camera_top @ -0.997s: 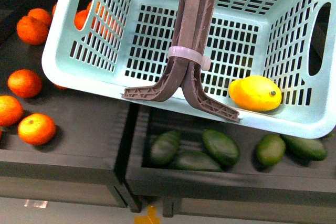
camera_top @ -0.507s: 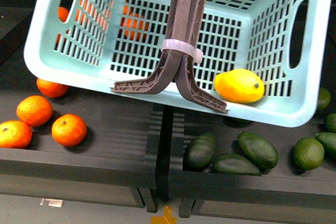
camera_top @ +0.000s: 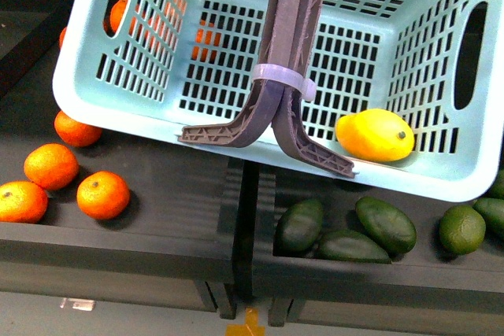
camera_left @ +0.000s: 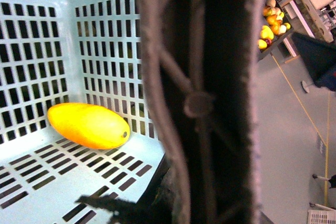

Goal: Pick mango and avocado into basket

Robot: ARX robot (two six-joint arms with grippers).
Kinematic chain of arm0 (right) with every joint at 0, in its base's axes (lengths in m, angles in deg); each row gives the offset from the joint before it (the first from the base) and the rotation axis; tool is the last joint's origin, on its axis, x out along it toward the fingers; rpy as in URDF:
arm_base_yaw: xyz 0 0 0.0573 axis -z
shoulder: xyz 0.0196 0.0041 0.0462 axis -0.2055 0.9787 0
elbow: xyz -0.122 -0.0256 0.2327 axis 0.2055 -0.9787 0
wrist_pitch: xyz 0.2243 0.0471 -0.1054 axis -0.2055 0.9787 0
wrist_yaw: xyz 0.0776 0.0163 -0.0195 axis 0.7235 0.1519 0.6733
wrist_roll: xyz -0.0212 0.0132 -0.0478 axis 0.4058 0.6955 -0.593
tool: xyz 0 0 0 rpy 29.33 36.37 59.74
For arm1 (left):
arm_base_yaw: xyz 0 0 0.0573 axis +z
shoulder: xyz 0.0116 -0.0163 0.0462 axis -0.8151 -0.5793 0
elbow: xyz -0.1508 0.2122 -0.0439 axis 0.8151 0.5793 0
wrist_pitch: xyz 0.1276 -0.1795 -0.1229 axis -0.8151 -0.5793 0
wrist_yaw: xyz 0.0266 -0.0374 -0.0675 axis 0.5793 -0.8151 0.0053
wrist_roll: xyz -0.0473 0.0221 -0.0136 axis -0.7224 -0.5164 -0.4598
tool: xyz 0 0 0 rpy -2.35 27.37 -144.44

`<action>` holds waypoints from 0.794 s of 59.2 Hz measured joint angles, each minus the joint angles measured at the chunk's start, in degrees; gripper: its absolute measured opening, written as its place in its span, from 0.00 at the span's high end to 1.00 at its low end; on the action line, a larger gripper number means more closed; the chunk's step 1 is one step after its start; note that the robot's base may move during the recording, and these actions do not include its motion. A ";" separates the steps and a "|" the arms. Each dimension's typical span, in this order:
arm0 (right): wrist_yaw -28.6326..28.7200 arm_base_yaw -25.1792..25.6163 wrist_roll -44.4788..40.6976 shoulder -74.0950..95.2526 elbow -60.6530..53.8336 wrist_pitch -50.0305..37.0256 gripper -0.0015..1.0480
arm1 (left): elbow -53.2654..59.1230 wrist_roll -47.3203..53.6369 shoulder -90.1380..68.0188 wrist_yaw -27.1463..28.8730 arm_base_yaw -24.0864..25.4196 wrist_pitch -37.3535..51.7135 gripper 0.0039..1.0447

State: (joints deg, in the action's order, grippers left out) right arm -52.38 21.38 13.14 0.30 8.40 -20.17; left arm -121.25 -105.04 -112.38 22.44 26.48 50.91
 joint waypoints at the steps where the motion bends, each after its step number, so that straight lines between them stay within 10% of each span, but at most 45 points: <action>1: 3.08 1.09 -0.90 4.37 1.18 -0.57 0.08 | 0.00 0.00 0.00 0.13 0.00 0.00 0.96; 47: 13.73 9.03 -20.87 58.01 24.13 2.32 0.08 | 0.00 0.00 0.00 -0.04 0.00 0.00 0.96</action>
State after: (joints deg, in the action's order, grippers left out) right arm -38.65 30.40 -7.73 58.31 32.53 -17.85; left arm -121.25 -105.04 -112.38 22.40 26.48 50.91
